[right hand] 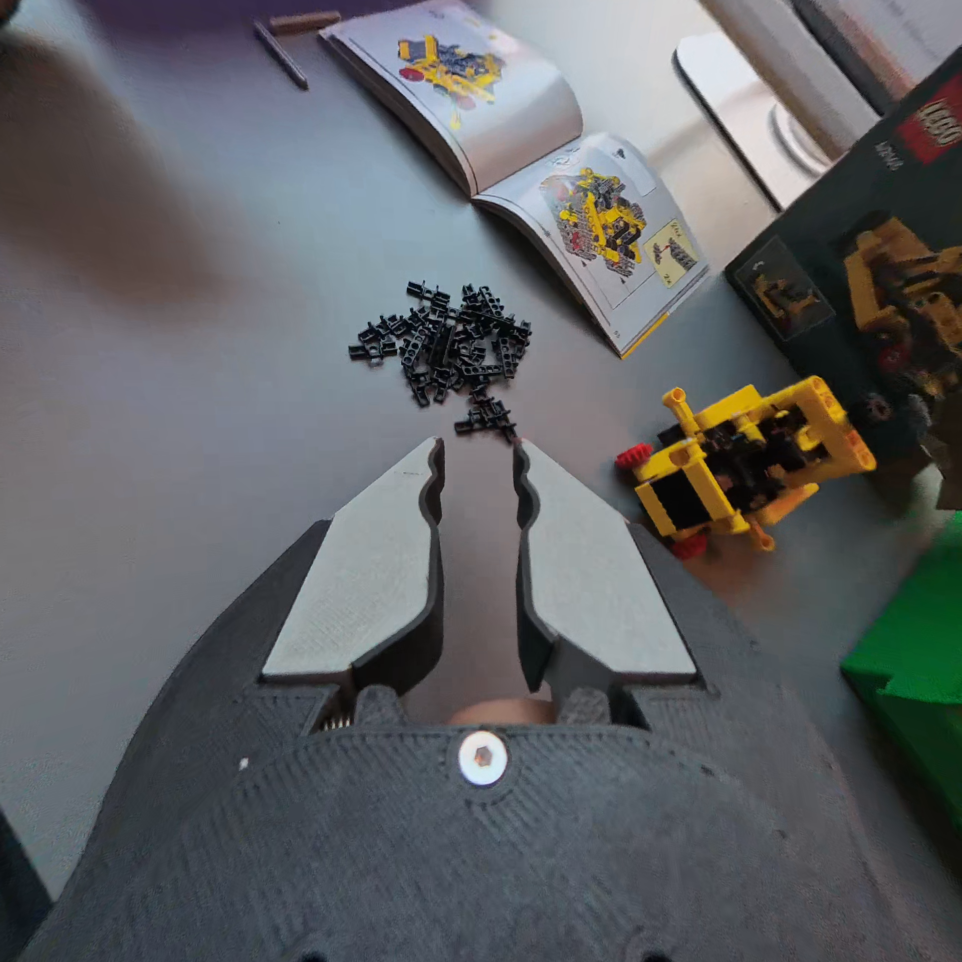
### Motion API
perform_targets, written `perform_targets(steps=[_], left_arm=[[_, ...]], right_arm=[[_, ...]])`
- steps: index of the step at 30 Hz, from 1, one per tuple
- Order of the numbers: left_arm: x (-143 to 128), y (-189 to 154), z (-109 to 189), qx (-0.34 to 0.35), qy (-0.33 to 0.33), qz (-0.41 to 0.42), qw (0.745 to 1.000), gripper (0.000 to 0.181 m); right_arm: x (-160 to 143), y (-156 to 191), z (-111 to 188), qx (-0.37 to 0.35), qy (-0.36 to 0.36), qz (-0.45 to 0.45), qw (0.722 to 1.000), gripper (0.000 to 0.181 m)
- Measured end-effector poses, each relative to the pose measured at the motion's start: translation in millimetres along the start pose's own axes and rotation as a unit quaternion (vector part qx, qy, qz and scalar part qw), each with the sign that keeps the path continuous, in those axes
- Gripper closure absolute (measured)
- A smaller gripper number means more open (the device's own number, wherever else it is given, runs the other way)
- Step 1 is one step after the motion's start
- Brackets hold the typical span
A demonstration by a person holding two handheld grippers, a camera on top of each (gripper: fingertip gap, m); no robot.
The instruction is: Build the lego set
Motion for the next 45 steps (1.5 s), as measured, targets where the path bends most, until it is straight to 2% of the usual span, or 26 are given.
perform_targets(steps=[4, 6, 9, 10, 11, 13, 19, 23, 27, 30, 34, 39, 45], left_arm=[[2, 2, 5, 0.042, -0.019, -0.042, 0.998, 0.168], [2, -2, 4, 0.037, -0.018, -0.052, 0.998, 0.168], [2, 0, 4, 0.038, -0.020, -0.043, 0.998, 0.168], [2, 1, 4, 0.037, -0.020, -0.035, 0.998, 0.168], [2, 3, 5, 0.036, -0.022, -0.026, 0.999, 0.168], [2, 7, 6, 0.038, -0.028, -0.008, 0.999, 0.168], [2, 7, 6, 0.040, -0.028, -0.010, 0.999, 0.168], [2, 7, 7, 0.034, -0.029, -0.008, 0.999, 0.168], [1, 6, 6, 0.025, -0.026, -0.006, 0.999, 0.167], [0, 5, 3, 0.024, -0.016, -0.009, 1.000, 0.166], [1, 4, 0, 0.027, -0.015, -0.028, 0.999, 0.165], [3, 7, 4, 0.024, -0.037, -0.016, 0.999, 0.165], [4, 9, 6, 0.025, -0.045, -0.008, 0.999, 0.165]], right_arm=[[2, -7, -25, 0.010, 0.032, 0.016, 0.999, 0.158], [1, -8, -34, 0.039, 0.045, 0.010, 0.998, 0.160], [1, -11, -38, 0.057, 0.053, -0.005, 0.997, 0.161], [0, -7, -37, 0.074, 0.053, -0.003, 0.996, 0.167], [0, -2, -34, 0.093, 0.048, 0.002, 0.994, 0.170], [-2, 6, -27, 0.108, 0.037, 0.006, 0.993, 0.160], [-11, -10, 23, 0.065, 0.009, -0.009, 0.998, 0.159], [-45, -30, 59, 0.003, 0.039, -0.012, 0.999, 0.158], [-75, -38, 83, -0.007, 0.029, -0.065, 0.997, 0.158], [-79, -35, 89, 0.008, 0.001, -0.103, 0.995, 0.158], [-64, -21, 78, 0.017, 0.000, -0.082, 0.997, 0.157], [-50, 15, 68, 0.053, 0.036, 0.013, 0.998, 0.154], [-63, 21, 95, 0.074, 0.059, 0.086, 0.992, 0.149]])
Point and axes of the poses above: each gripper's, where its closed fingertips meet, z back along the fingers, x out of its top, y = z × x across the jaws, the point moved 6 cm from there along z, back along the fingers, and after that the axes turned 4 degrees about -x, right-handed, at the moved point
